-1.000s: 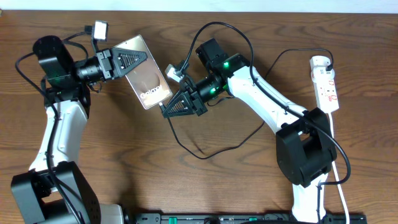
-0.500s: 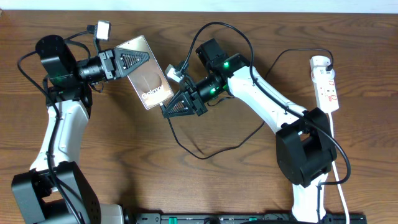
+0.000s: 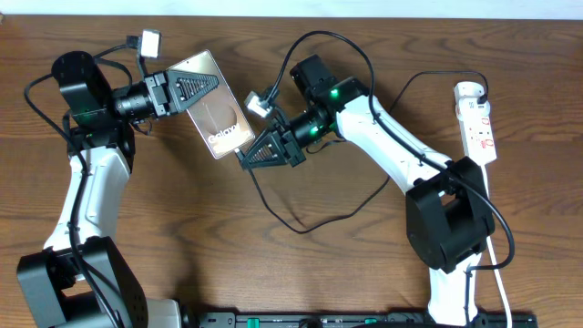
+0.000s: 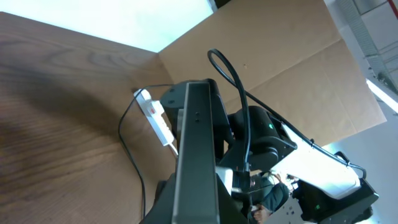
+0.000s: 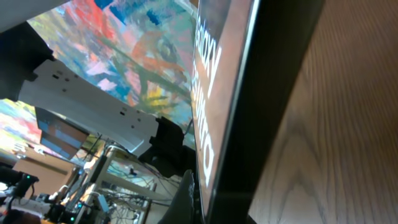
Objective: Plug charger to phone and switch on socket
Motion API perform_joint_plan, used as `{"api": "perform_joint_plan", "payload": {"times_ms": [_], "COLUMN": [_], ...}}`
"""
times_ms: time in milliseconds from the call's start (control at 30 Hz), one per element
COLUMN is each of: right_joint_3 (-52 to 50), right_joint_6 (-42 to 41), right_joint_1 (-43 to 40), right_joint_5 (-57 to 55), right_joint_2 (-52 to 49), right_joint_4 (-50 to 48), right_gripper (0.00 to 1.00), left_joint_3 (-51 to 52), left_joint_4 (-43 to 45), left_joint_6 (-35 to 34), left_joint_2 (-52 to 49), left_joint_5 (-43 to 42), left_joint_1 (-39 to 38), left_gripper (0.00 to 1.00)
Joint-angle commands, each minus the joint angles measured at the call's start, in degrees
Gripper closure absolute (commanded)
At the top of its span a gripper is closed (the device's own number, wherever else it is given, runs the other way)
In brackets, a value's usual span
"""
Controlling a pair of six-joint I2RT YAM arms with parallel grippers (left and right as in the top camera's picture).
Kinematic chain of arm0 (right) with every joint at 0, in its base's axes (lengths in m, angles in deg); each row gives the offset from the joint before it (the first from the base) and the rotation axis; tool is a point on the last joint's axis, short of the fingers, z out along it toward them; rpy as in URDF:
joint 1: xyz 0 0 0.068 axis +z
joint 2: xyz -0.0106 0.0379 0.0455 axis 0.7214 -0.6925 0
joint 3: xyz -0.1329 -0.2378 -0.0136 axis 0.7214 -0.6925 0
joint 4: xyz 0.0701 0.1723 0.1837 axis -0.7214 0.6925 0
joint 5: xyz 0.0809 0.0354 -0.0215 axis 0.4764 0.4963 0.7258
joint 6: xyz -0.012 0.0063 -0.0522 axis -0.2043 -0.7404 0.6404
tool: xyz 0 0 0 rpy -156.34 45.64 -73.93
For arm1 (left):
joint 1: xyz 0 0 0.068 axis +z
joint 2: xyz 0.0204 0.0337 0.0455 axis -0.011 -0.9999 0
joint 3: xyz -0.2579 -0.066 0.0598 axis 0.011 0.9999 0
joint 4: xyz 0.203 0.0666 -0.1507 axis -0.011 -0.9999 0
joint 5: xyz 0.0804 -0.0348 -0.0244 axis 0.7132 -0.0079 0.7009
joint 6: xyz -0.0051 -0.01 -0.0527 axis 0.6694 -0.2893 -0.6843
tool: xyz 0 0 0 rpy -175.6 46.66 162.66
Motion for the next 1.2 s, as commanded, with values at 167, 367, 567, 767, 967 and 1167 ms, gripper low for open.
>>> {"api": "perform_joint_plan", "payload": {"times_ms": [167,367,567,767,967,1167], "right_joint_3": [0.1,0.1,0.1,0.1,0.1,0.1], "right_joint_6": [-0.4,-0.6,-6.7,-12.9,-16.8,-17.0], "right_joint_1": [-1.0,-1.0,-0.8,-0.5,-0.5,-0.6], "right_joint_5": [5.0,6.4,6.9,6.9,6.9,6.9], "right_joint_2": [1.8,1.8,1.8,1.8,1.7,1.8], "right_joint_4": [-0.3,-0.9,-6.9,-13.3,-17.5,-18.2], "right_gripper": [0.99,0.99,0.99,0.99,0.99,0.99], "left_joint_3": [-0.4,-0.4,-0.4,-0.4,-0.4,-0.4], "left_joint_4": [0.2,0.2,0.2,0.2,0.2,0.2], "left_joint_6": [1.7,1.9,1.9,2.4,2.5,2.5], "left_joint_2": [0.2,0.2,0.2,0.2,0.2,0.2], "left_joint_5": [-2.1,-2.1,-2.1,-2.1,-2.1,-2.1], "left_joint_1": [-0.5,-0.5,-0.5,-0.5,-0.5,-0.5], "left_gripper": [0.93,0.93,0.93,0.93,0.92,0.93]}}
